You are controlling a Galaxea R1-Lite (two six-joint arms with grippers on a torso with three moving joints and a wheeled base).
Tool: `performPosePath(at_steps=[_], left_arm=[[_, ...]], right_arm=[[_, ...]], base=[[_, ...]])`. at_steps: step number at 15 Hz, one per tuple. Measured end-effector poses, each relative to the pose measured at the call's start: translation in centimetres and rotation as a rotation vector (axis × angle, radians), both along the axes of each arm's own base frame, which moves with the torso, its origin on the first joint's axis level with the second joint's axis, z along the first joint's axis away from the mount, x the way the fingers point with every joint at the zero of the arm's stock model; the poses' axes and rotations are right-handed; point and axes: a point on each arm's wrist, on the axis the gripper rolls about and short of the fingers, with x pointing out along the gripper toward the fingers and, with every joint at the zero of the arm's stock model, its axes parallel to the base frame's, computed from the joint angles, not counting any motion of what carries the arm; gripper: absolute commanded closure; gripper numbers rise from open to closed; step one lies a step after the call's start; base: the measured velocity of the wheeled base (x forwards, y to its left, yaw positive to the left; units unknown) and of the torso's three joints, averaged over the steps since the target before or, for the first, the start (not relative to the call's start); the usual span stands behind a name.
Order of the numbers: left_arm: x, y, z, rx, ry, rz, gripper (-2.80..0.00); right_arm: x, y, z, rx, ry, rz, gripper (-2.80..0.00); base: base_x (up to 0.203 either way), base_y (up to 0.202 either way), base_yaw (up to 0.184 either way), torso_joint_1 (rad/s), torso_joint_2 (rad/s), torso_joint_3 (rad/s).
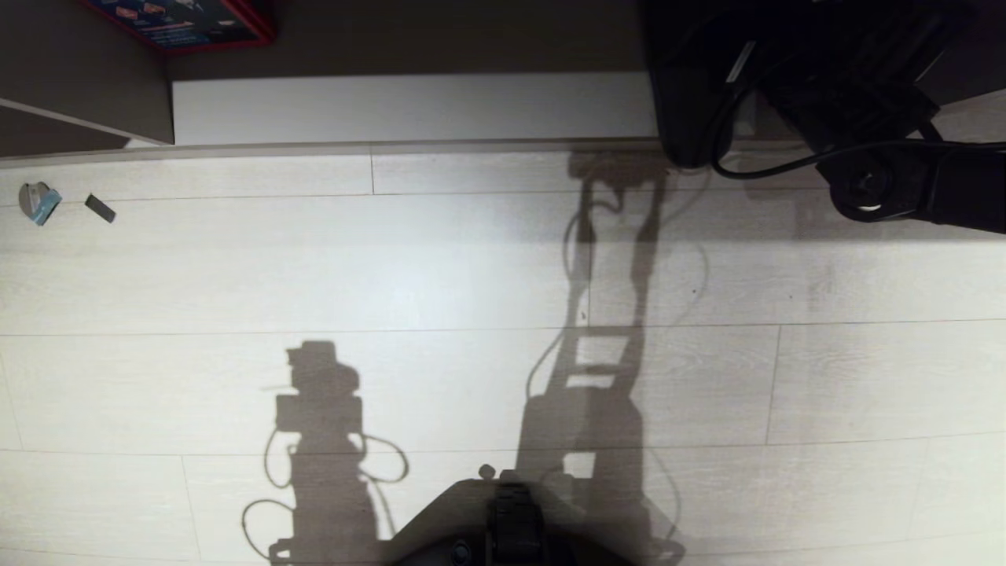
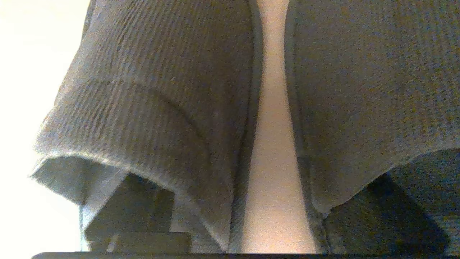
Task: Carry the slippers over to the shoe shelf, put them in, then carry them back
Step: Place the slippers into the shoe cabinet
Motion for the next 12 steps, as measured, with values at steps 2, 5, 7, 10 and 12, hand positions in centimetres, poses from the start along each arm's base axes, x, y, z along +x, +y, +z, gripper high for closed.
performPosePath(at_steps=[2,5,7,10,12], left_arm=[[0.0,0.0,0.0,0.000,0.000,0.000,0.00],[0.0,0.0,0.0,0.000,0.000,0.000,0.00],[0.0,0.0,0.0,0.000,0.000,0.000,0.00],[0.0,0.0,0.0,0.000,0.000,-0.001,0.00],[0.0,0.0,0.0,0.000,0.000,0.000,0.00]], right_arm=[[-0.1,0.0,-0.2,0.000,0.014,-0.004,-2.80],[-0.4,0.0,-0.7,-0.003,0.029,-0.005,-2.80],[-0.8,0.0,-1.0,-0.002,0.029,-0.005,-2.80],[-1.5,-0.1,-1.2,-0.005,0.045,-0.006,-2.80],[-2.0,-0.2,-1.0,-0.005,0.042,-0.007,-2.80]], base=[[0.000,0.000,0.000,0.000,0.00,0.000],[0.000,0.000,0.000,0.000,0.00,0.000],[0.000,0.000,0.000,0.000,0.00,0.000],[0.000,0.000,0.000,0.000,0.00,0.000],[0.000,0.000,0.000,0.000,0.00,0.000]])
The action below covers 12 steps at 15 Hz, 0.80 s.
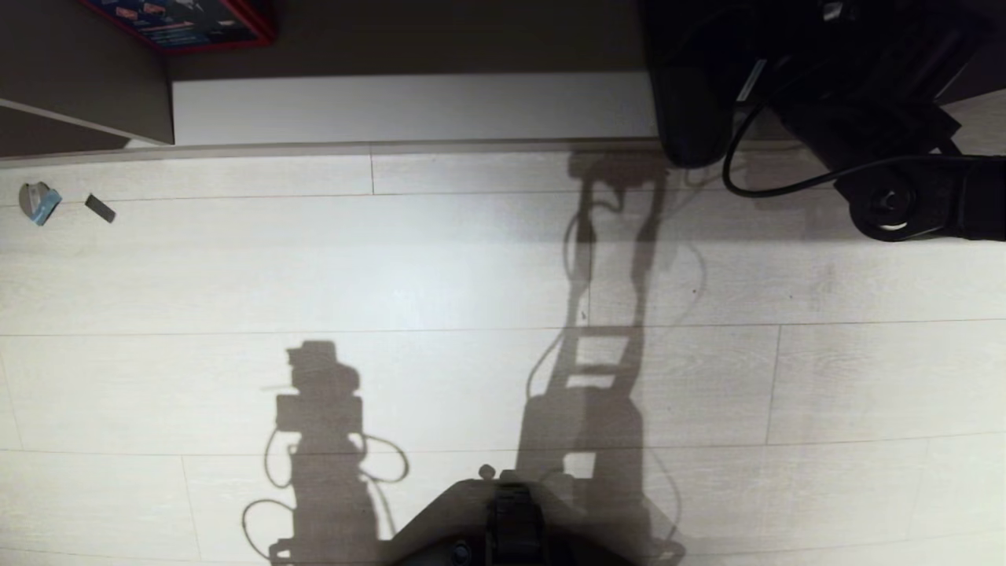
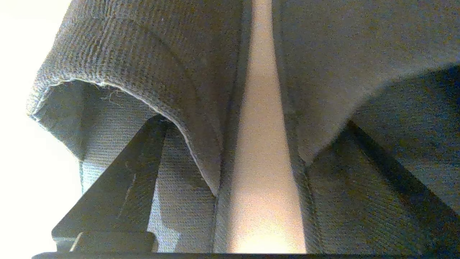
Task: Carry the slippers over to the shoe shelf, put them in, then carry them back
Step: Place the slippers into the shoe cabinet
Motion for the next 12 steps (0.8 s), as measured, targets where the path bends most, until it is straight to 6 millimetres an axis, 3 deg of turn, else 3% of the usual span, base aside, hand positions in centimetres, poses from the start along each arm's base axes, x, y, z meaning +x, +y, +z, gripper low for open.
performPosePath(at_steps=[8,12], left_arm=[[0.0,0.0,0.0,0.000,0.000,0.000,0.00],[0.0,0.0,0.0,0.000,0.000,0.000,0.00]], right_arm=[[-2.3,0.9,0.0,-0.023,0.003,0.015,-2.80],[-3.9,1.0,-1.1,-0.031,0.060,0.022,-2.80]], base=[[0.000,0.000,0.000,0.000,0.00,0.000],[0.000,0.000,0.000,0.000,0.00,0.000]])
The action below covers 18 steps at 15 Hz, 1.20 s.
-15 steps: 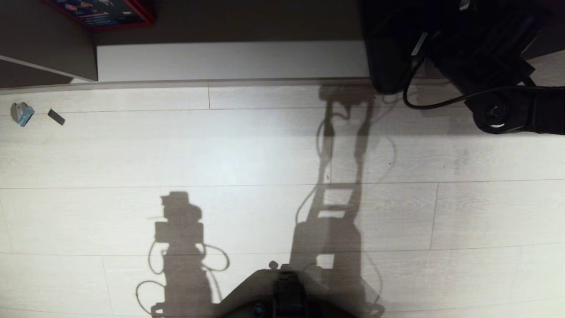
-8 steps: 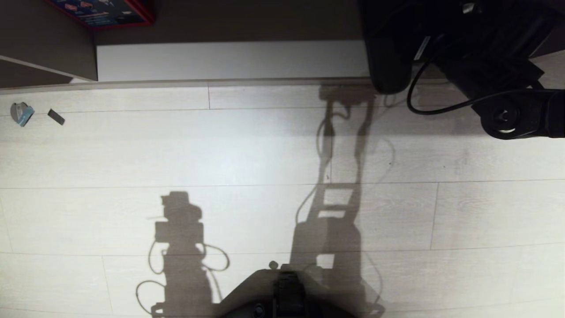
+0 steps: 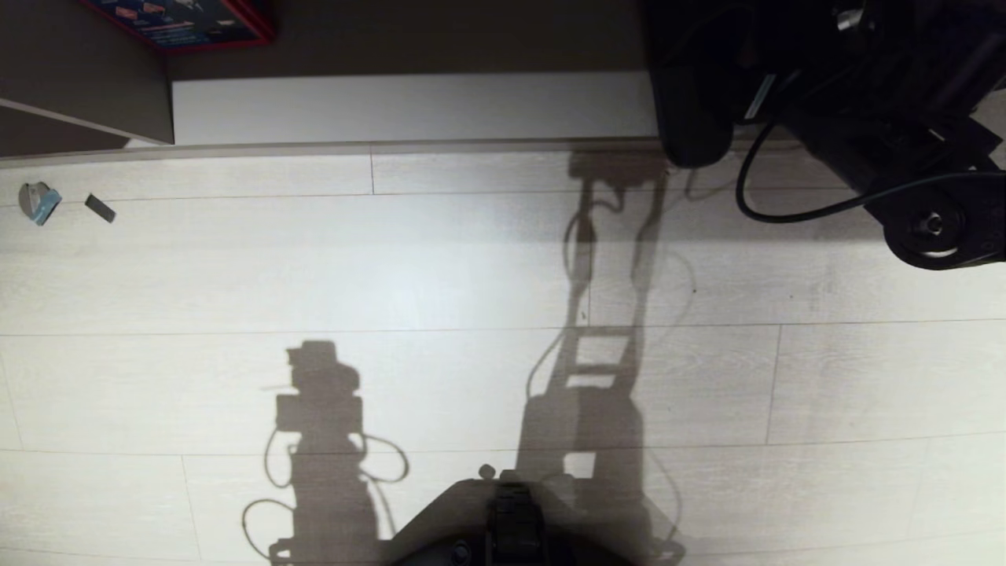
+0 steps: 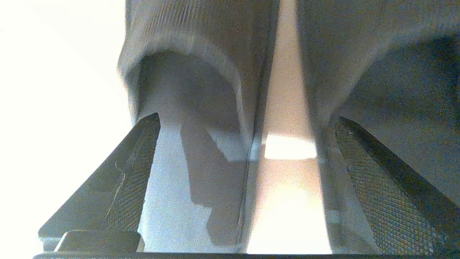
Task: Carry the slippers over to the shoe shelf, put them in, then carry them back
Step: Place the slippers into the shoe cabinet
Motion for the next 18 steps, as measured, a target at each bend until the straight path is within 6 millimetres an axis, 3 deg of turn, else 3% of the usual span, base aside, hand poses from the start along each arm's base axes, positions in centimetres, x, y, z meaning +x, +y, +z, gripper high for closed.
performPosePath(at_steps=[4,9,13,18], left_arm=[[0.0,0.0,0.0,0.000,0.000,0.000,0.00],[0.0,0.0,0.0,0.000,0.000,0.000,0.00],[0.0,0.0,0.0,0.000,0.000,0.000,0.00],[0.0,0.0,0.0,0.000,0.000,0.000,0.00]], right_arm=[[-3.2,-0.6,-1.7,-0.024,0.085,-0.005,-2.80],[-5.5,-1.4,-0.8,-0.017,0.064,-0.118,-2.80],[-5.8,-1.5,-0.7,0.060,0.075,-0.096,-2.80],[-5.4,-1.7,-0.3,0.073,0.068,-0.216,-2.80]], base=[[0.000,0.000,0.000,0.000,0.00,0.000],[0.000,0.000,0.000,0.000,0.00,0.000],[0.000,0.000,0.000,0.000,0.00,0.000],[0.000,0.000,0.000,0.000,0.00,0.000]])
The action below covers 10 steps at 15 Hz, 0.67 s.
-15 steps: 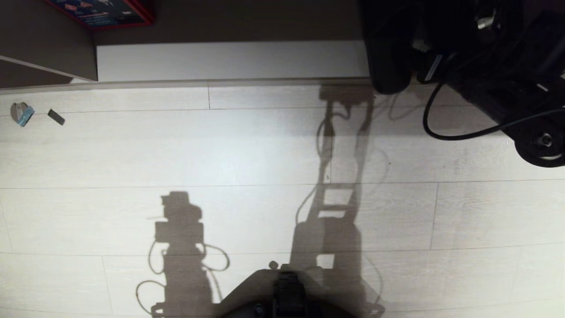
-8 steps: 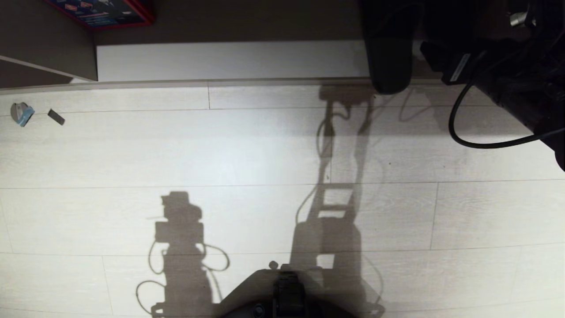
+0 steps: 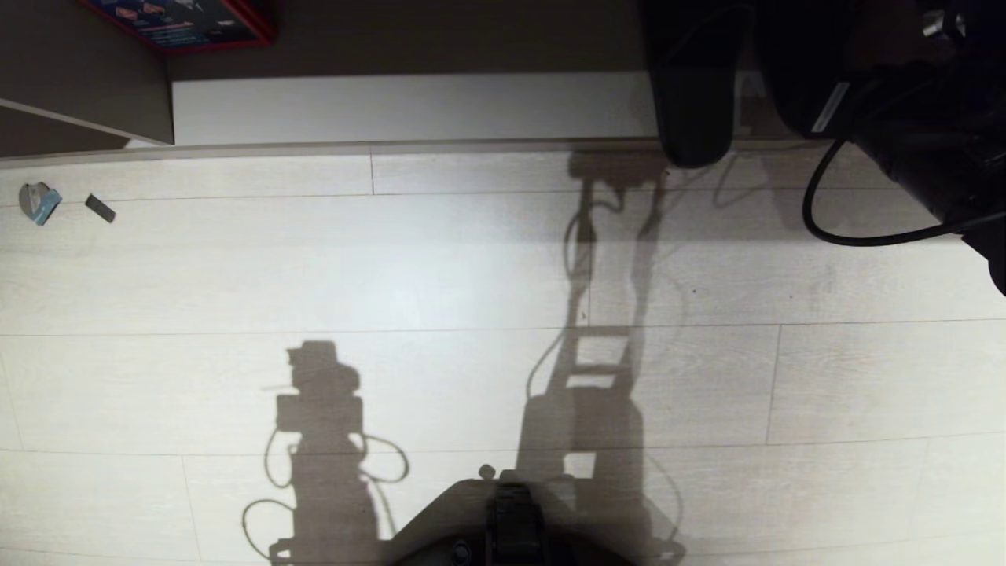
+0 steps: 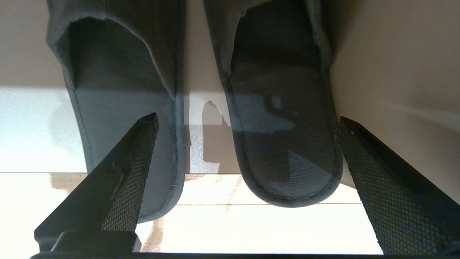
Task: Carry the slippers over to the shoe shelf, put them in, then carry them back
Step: Place the slippers into the shoe cabinet
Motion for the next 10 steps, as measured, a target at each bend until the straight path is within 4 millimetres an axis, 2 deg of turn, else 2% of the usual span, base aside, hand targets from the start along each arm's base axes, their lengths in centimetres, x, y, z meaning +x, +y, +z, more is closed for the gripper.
performPosePath(at_steps=[5,6,10], left_arm=[[0.00,0.00,0.00,0.000,0.000,0.000,0.00],[0.00,0.00,0.00,0.000,0.000,0.000,0.00],[0.00,0.00,0.00,-0.001,0.000,0.000,0.00]], right_arm=[[0.91,-0.04,-0.05,0.006,-0.006,-0.001,-2.80],[0.93,-0.03,0.04,0.009,-0.009,0.003,0.00],[0.99,-0.06,0.22,0.008,-0.015,-0.002,0.00]], base=[[0.000,0.000,0.000,0.000,0.00,0.000],[0.000,0.000,0.000,0.000,0.00,0.000],[0.000,0.000,0.000,0.000,0.00,0.000]])
